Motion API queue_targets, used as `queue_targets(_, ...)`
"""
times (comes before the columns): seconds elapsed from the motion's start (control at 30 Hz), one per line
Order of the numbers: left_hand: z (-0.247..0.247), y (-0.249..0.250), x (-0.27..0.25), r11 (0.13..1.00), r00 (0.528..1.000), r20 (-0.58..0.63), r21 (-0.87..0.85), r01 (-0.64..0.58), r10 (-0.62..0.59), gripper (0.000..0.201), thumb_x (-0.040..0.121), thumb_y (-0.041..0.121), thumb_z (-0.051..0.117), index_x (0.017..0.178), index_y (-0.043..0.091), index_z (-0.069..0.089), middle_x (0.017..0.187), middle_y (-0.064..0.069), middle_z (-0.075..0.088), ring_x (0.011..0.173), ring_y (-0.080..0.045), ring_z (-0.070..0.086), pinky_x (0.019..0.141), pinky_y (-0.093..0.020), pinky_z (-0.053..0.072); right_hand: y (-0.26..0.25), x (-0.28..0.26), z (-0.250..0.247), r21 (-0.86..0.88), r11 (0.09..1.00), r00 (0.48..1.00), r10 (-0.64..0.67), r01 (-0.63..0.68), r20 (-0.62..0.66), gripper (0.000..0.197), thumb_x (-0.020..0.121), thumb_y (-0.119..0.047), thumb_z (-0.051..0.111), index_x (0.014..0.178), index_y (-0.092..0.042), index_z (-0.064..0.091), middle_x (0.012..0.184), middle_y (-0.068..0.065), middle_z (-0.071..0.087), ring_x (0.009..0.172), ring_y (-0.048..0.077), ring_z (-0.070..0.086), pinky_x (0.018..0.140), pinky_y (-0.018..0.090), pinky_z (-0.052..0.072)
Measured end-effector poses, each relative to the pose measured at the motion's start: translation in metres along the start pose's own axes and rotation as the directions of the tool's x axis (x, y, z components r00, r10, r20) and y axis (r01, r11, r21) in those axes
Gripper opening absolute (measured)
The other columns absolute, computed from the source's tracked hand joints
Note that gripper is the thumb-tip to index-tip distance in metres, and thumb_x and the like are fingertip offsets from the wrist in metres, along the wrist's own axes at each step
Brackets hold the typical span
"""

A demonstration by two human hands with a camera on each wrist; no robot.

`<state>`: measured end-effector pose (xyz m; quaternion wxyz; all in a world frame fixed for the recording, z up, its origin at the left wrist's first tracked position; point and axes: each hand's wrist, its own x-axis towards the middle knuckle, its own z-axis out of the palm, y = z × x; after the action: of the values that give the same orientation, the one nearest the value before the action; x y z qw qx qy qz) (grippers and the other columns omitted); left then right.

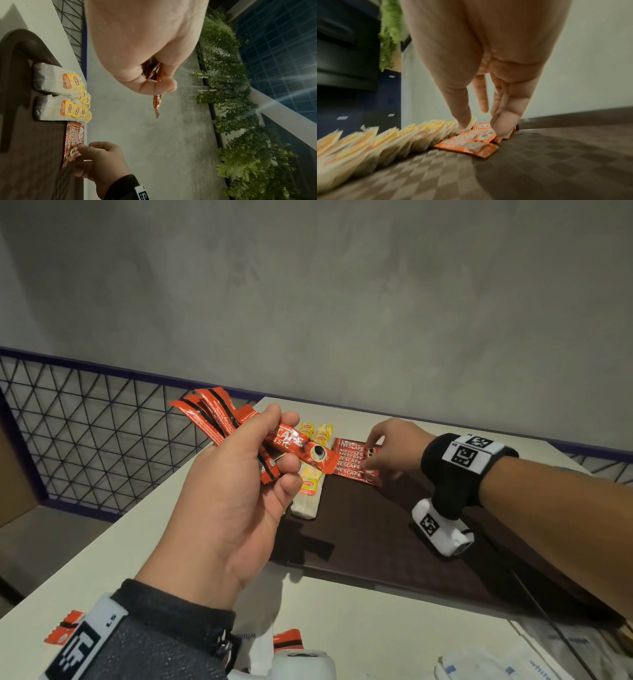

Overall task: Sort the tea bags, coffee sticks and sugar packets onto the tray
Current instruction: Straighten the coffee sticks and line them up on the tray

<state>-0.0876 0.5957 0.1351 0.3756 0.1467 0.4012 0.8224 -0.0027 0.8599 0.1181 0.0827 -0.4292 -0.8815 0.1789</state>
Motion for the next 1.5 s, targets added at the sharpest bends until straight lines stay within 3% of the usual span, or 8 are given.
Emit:
queue_targets(0.13,0.003,-0.002,0.0,1.0,1.0,0.002,0.01,-0.002,0.002,0.023,0.096,0.027,0.068,0.085,0.009,0.077,0.061,0.001,0.061,0.044,-0.005,0.051,0.036,-0.013,0.038,0.007,0.002,-0.005,0.201,0.96,0.977,0.172,-0.194,0.124,0.039,0.08,-0.022,0.087,0.104,0.002,0.068,0.093,0.015,0.075,0.071,0.021,0.073,0.056,0.027,0.06)
queue_targets(0.3,0.003,-0.002,0.0,1.0,1.0,-0.003,0.007,0.001,-0.001,0.023,0.096,0.027,0.068,0.086,0.008,0.077,0.06,0.001,0.06,0.043,-0.005,0.051,0.035,-0.013,0.038,0.004,0.007,0.002,0.291,0.916,0.953,0.221,-0.276,0.208,0.046,0.075,-0.016,0.09,0.109,0.003,0.065,0.11,0.019,0.068,0.082,0.027,0.071,0.065,0.031,0.061)
queue_targets(0.53,0.002,-0.002,0.002,1.0,1.0,-0.005,0.012,0.008,-0.008,0.023,0.097,0.027,0.068,0.086,0.008,0.076,0.06,0.001,0.061,0.043,-0.005,0.051,0.035,-0.013,0.038,0.007,0.014,0.007,0.272,0.931,0.963,0.199,-0.244,0.183,0.041,0.075,-0.011,0.089,0.107,0.004,0.068,0.101,0.018,0.075,0.084,0.027,0.074,0.083,0.04,0.063)
queue_targets(0.97,0.001,-0.004,0.004,1.0,1.0,-0.009,0.022,0.01,-0.01,0.023,0.097,0.027,0.067,0.091,0.007,0.076,0.062,0.001,0.061,0.044,-0.006,0.051,0.036,-0.013,0.039,0.006,0.018,0.004,0.238,0.947,0.969,0.177,-0.216,0.172,0.045,0.076,-0.012,0.089,0.111,0.003,0.066,0.101,0.018,0.074,0.09,0.03,0.076,0.08,0.038,0.064)
queue_targets(1.17,0.0,-0.005,0.004,0.999,1.0,0.001,0.041,0.018,-0.018,0.025,0.096,0.029,0.069,0.091,0.006,0.078,0.063,0.0,0.063,0.045,-0.006,0.052,0.037,-0.014,0.04,-0.001,0.008,-0.012,0.188,0.961,0.97,0.172,-0.203,0.171,0.048,0.085,-0.036,0.082,0.11,0.0,0.062,0.098,0.015,0.073,0.073,0.023,0.073,0.071,0.035,0.064)
queue_targets(1.23,0.002,-0.006,0.002,0.997,0.999,0.029,0.066,0.032,-0.034,0.028,0.095,0.032,0.069,0.089,0.007,0.081,0.065,-0.001,0.064,0.048,-0.006,0.054,0.038,-0.014,0.042,-0.009,-0.008,-0.026,0.287,0.943,0.979,0.128,-0.171,0.161,0.046,0.091,-0.035,0.076,0.117,0.0,0.061,0.098,0.015,0.071,0.076,0.023,0.07,0.07,0.034,0.062)
queue_targets(1.4,0.01,-0.007,-0.009,0.987,0.993,0.095,0.151,0.062,-0.076,0.033,0.096,0.039,0.066,0.087,0.013,0.084,0.063,0.001,0.062,0.051,-0.007,0.054,0.041,-0.016,0.044,-0.024,-0.063,-0.061,0.645,0.757,0.969,-0.07,-0.105,0.239,0.037,0.094,-0.025,0.072,0.122,-0.004,0.061,0.095,0.015,0.063,0.072,0.023,0.067,0.061,0.032,0.058)
queue_targets(1.5,0.011,-0.005,-0.012,0.99,0.993,0.082,0.122,0.076,-0.086,0.034,0.097,0.038,0.066,0.083,0.013,0.083,0.059,0.003,0.055,0.051,-0.006,0.051,0.04,-0.016,0.042,-0.016,-0.067,-0.061,0.506,0.862,0.976,-0.088,-0.025,0.2,0.022,0.097,-0.012,0.067,0.118,-0.005,0.066,0.093,0.012,0.066,0.071,0.019,0.066,0.068,0.033,0.061)
